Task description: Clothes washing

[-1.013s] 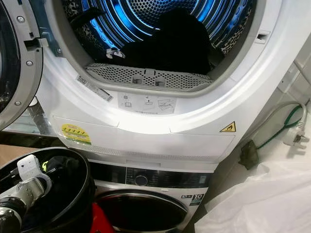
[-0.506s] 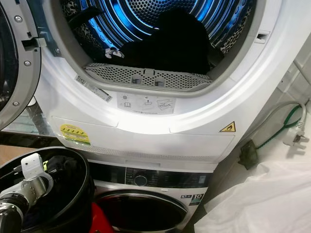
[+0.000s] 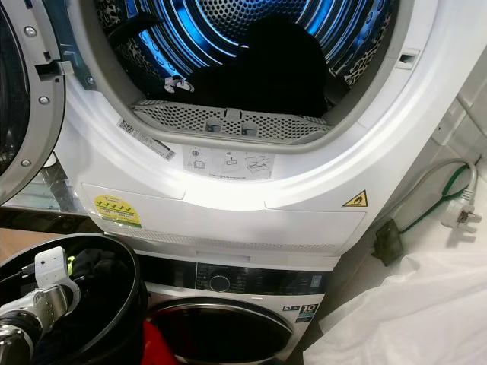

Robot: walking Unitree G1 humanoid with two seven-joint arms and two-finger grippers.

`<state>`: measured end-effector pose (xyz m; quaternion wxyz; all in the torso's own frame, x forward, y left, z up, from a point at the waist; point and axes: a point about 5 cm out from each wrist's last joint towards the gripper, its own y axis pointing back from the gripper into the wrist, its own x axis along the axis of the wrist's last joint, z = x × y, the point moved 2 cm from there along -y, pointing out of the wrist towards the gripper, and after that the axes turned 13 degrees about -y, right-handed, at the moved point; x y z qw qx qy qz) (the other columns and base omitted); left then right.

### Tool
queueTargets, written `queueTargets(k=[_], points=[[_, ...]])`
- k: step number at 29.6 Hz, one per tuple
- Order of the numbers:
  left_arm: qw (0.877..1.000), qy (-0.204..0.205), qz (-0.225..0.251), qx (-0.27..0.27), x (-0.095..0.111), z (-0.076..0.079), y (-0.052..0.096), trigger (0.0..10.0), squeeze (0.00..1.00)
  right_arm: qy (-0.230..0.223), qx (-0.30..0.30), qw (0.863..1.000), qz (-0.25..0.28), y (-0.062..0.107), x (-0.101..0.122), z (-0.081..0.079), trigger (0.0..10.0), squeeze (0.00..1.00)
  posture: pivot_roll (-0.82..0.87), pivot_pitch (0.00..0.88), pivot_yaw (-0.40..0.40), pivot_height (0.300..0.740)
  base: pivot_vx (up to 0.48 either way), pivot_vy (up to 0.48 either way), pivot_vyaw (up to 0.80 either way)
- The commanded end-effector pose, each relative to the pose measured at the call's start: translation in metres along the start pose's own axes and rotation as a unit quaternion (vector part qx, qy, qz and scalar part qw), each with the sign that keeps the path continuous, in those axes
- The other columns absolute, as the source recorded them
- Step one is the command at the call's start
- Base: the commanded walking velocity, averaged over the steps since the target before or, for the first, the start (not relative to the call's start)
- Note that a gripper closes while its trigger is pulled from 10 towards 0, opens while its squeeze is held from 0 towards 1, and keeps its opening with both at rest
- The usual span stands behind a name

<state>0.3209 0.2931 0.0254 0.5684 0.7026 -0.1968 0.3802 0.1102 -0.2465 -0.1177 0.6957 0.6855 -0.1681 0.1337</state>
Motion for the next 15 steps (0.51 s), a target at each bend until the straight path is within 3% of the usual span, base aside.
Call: queueTargets(k=[1,15], points=[[0.999,0.001,-0.032,-0.005,-0.0175,0.0031,-0.0006,0.0,0.00,-0.003,-0.002,1.000,-0.004,0.0004,-0.0016,0.0011,10.0,0.00,-0.06,0.004,-0.136,0.740,0.000,0.000,0.00],[1.000,0.004,-0.022,0.000,-0.0145,0.0028,-0.0007,0.0,0.00,0.001,0.002,1.000,0.002,-0.0020,0.0050,-0.0038,10.0,0.00,-0.06,0.014,-0.138,0.740,0.000,0.000,0.00]])
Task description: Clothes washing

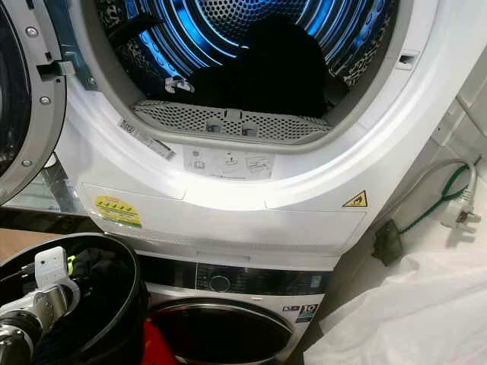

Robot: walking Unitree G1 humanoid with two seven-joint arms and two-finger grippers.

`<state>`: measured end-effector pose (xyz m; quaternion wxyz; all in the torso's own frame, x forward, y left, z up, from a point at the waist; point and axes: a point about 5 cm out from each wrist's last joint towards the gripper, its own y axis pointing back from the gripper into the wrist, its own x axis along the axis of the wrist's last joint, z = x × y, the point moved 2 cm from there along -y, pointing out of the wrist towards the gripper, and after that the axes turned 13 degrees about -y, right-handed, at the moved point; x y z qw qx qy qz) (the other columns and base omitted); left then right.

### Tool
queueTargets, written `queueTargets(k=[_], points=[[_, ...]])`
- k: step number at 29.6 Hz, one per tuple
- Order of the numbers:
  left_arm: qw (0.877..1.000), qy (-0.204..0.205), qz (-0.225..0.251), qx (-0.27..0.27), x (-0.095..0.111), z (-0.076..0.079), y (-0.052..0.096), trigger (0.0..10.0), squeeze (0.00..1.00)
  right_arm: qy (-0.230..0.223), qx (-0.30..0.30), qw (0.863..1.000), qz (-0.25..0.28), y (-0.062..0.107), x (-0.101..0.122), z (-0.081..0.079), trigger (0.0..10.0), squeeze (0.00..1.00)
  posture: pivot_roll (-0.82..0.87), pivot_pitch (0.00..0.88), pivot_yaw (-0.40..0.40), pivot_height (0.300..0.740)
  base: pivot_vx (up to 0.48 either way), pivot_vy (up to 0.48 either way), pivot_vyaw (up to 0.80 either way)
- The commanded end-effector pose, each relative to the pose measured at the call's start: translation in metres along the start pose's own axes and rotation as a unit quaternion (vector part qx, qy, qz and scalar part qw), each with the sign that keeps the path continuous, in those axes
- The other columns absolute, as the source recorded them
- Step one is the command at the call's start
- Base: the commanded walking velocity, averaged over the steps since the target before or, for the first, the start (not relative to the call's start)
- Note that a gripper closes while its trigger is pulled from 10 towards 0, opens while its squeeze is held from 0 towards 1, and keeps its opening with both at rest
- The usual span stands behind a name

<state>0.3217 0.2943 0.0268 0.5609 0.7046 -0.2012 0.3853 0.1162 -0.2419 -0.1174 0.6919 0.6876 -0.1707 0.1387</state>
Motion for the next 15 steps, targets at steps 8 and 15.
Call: queueTargets(k=[8,15], points=[[1.000,0.012,-0.022,-0.008,-0.0149,0.0080,-0.0008,0.0,0.00,0.003,-0.006,1.000,-0.008,0.0003,0.0002,0.0036,10.0,0.00,-0.05,0.000,-0.141,0.740,0.000,0.000,0.00],[1.000,0.009,-0.006,-0.003,-0.0111,0.0105,-0.0011,0.0,0.00,0.002,-0.007,1.000,-0.007,0.0007,0.0002,0.0051,10.0,0.00,-0.03,0.000,-0.140,0.740,0.000,0.000,0.00]])
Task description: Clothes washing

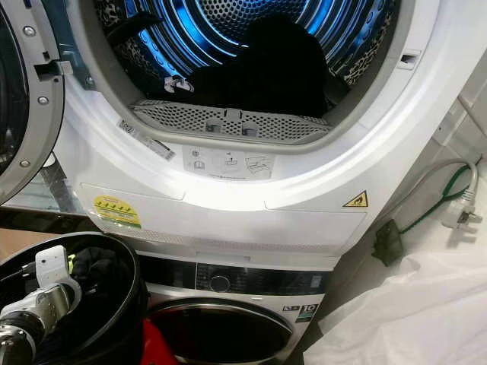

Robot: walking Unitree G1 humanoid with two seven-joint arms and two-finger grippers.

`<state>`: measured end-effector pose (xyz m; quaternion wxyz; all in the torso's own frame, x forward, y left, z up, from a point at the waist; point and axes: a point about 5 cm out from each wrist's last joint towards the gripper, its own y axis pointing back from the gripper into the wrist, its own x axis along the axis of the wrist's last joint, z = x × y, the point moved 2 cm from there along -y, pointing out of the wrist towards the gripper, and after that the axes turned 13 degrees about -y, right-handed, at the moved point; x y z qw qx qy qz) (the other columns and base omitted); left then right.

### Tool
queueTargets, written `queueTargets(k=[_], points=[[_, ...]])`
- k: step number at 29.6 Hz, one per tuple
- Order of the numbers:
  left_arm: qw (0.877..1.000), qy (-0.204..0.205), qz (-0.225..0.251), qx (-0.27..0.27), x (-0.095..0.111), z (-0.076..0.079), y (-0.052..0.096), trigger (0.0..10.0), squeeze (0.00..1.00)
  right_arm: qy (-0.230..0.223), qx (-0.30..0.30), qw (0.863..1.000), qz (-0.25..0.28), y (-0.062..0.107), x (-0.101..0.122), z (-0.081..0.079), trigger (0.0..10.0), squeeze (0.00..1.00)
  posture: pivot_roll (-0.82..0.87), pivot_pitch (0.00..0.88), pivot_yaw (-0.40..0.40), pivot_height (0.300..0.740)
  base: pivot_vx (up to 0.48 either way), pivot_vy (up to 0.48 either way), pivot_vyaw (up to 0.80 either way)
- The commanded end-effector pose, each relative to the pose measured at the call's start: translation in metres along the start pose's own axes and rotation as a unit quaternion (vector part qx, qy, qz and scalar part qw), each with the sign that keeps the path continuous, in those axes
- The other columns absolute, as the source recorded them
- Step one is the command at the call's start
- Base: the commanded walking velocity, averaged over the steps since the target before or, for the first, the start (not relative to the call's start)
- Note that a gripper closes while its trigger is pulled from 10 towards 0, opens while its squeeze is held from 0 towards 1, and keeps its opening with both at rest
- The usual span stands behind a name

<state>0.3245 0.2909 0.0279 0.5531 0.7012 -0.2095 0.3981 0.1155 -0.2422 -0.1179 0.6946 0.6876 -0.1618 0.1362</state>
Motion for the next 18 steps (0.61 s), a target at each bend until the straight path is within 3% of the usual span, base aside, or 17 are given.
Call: queueTargets(k=[1,4,10,15,18], points=[[1.000,0.005,-0.016,-0.002,-0.011,0.006,0.000,0.0,0.00,-0.004,-0.006,1.000,0.000,0.001,0.001,0.005,10.0,0.00,-0.03,0.000,-0.139,0.740,0.000,0.000,0.00],[1.000,0.003,-0.008,0.002,-0.008,0.005,0.000,0.0,0.00,-0.003,-0.005,1.000,0.000,0.001,0.001,0.004,10.0,0.00,-0.03,0.000,-0.139,0.740,0.000,0.000,0.00],[0.999,-0.041,0.020,0.009,-0.008,0.012,0.000,0.0,0.00,-0.006,-0.004,1.000,0.000,0.000,0.001,0.003,10.0,0.00,-0.02,0.000,-0.131,0.740,0.000,0.000,0.00],[0.995,-0.053,0.076,0.022,-0.003,0.019,0.002,0.0,0.00,-0.008,-0.008,1.000,-0.003,0.001,-0.003,0.004,10.0,0.00,-0.02,0.000,-0.127,0.740,0.000,0.000,0.00],[0.985,-0.072,0.149,0.042,-0.007,0.021,0.011,0.0,0.00,-0.010,-0.008,1.000,-0.007,0.002,-0.006,0.004,10.0,0.00,-0.01,0.000,-0.117,0.740,0.000,0.000,0.00]])
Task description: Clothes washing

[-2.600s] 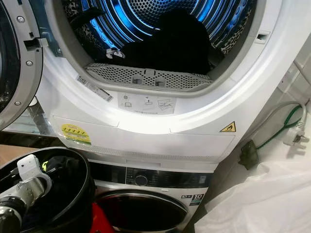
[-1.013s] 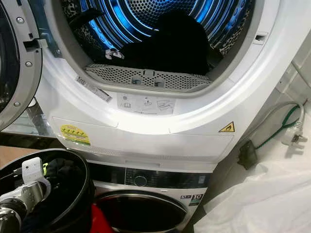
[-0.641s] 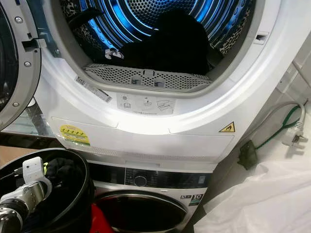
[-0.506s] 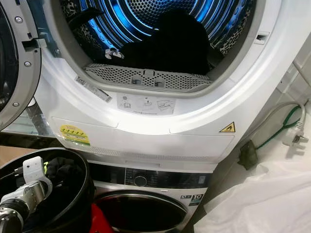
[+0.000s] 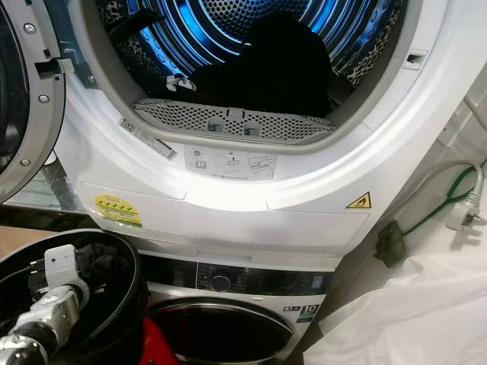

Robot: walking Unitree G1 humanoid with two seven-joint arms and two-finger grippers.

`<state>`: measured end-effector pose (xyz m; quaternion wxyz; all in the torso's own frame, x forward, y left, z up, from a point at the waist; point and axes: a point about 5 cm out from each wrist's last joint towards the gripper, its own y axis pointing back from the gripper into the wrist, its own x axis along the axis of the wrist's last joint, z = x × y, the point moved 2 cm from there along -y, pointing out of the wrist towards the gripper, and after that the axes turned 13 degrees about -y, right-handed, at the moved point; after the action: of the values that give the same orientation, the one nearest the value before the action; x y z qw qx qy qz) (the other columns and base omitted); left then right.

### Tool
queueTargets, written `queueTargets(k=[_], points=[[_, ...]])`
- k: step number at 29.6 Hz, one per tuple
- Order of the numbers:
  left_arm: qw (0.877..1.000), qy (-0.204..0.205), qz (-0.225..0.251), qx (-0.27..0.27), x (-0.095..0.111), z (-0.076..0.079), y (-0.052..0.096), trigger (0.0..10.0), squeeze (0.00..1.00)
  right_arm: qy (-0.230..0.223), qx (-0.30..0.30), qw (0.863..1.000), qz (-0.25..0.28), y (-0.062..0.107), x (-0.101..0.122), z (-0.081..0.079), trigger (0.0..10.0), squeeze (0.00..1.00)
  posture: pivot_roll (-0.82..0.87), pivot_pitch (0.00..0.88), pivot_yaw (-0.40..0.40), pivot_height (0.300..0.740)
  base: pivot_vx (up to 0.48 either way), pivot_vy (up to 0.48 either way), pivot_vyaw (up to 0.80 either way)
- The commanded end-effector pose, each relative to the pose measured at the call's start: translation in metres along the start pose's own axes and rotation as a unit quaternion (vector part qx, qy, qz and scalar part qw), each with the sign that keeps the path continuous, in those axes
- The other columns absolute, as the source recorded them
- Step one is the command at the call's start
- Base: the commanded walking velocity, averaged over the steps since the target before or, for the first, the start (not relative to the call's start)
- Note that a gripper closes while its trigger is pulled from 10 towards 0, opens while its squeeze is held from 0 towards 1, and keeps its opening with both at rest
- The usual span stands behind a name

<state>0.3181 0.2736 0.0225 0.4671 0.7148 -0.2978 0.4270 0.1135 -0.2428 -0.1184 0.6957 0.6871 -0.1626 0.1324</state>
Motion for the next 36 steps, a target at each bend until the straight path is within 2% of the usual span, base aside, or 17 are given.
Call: queueTargets(k=[1,2,3,5,6,8,9,13,16,21,25,26,27,28,34,35,36], points=[[0.997,-0.032,0.071,0.008,0.005,0.008,0.010,0.0,0.00,-0.008,-0.006,1.000,-0.005,0.001,-0.004,0.003,10.0,0.00,-0.01,0.000,-0.113,0.740,0.000,0.000,0.00],[0.995,-0.040,0.091,0.010,0.005,0.010,0.015,0.0,0.00,-0.008,-0.005,1.000,-0.005,0.001,-0.004,0.003,10.0,0.00,-0.01,0.000,-0.111,0.740,0.000,0.000,0.00],[0.990,-0.063,0.124,0.014,0.001,0.017,0.027,0.0,0.00,-0.010,-0.004,1.000,-0.005,0.001,-0.005,0.002,10.0,0.00,-0.01,0.000,-0.107,0.740,0.000,0.000,0.00],[0.988,-0.066,0.140,0.020,-0.004,0.022,0.038,0.0,0.00,-0.011,-0.002,1.000,-0.004,0.001,-0.005,0.001,10.0,0.00,0.00,0.000,-0.103,0.740,0.000,0.000,0.00],[0.982,-0.086,0.170,0.022,-0.008,0.028,0.054,0.0,0.00,-0.011,-0.001,1.000,-0.005,0.001,-0.006,0.000,10.0,0.00,0.00,0.000,-0.104,0.740,0.000,0.000,0.00],[0.978,-0.096,0.184,0.020,-0.009,0.030,0.060,0.0,0.00,-0.011,-0.001,1.000,-0.005,0.001,-0.007,0.000,10.0,0.00,0.00,0.000,-0.103,0.740,0.000,0.000,0.00],[0.973,-0.098,0.208,0.032,-0.011,0.033,0.076,0.0,0.00,-0.011,0.000,1.000,-0.006,0.001,-0.007,-0.001,10.0,0.00,0.00,0.000,-0.101,0.740,0.000,0.000,0.00],[0.952,-0.125,0.271,0.069,-0.004,0.028,0.105,0.0,0.00,-0.005,0.004,1.000,-0.007,0.001,-0.008,-0.003,10.0,0.00,0.03,0.000,-0.103,0.740,0.000,0.000,0.00],[0.939,-0.127,0.302,0.104,0.004,0.017,0.130,0.0,0.00,0.004,0.010,1.000,-0.007,-0.001,-0.005,-0.007,10.0,0.00,0.06,0.000,-0.110,0.740,0.000,0.000,0.00],[0.923,-0.136,0.341,0.117,0.020,0.012,0.150,0.0,0.00,0.014,0.024,1.000,-0.004,-0.005,-0.001,-0.023,10.0,0.00,0.08,0.000,-0.117,0.740,0.000,0.000,0.00],[0.914,-0.141,0.372,0.075,0.029,0.020,0.160,0.0,0.00,0.018,0.032,0.999,-0.002,-0.006,0.001,-0.031,10.0,0.00,0.11,0.000,-0.118,0.740,0.000,0.000,0.00],[0.881,-0.194,0.430,0.039,0.041,0.032,0.176,0.0,0.00,0.021,0.041,0.999,-0.001,-0.008,0.002,-0.038,10.0,0.00,0.11,0.000,-0.116,0.740,0.000,0.000,0.00],[0.881,-0.194,0.430,0.039,0.041,0.032,0.176,0.0,0.00,0.021,0.041,0.999,-0.001,-0.008,0.002,-0.038,10.0,0.00,0.11,0.000,-0.116,0.740,0.000,0.000,0.00],[0.868,-0.207,0.448,0.053,0.049,0.030,0.183,0.0,0.00,0.020,0.044,0.999,0.001,-0.008,0.004,-0.040,10.0,0.00,0.11,0.000,-0.113,0.740,0.000,0.000,0.00],[0.843,-0.210,0.491,0.064,0.075,0.028,0.198,0.0,0.00,0.021,0.057,0.998,0.009,-0.010,0.012,-0.051,10.0,0.00,0.17,0.000,-0.101,0.740,0.000,0.000,0.00],[0.836,-0.210,0.503,0.060,0.082,0.030,0.201,0.0,0.00,0.022,0.061,0.998,0.011,-0.011,0.014,-0.054,10.0,0.00,0.17,0.000,-0.101,0.740,0.000,0.000,0.00],[0.821,-0.214,0.526,0.051,0.093,0.035,0.208,0.0,0.00,0.026,0.069,0.997,0.015,-0.012,0.018,-0.060,10.0,0.00,0.18,0.000,-0.097,0.740,0.000,0.000,0.00]])
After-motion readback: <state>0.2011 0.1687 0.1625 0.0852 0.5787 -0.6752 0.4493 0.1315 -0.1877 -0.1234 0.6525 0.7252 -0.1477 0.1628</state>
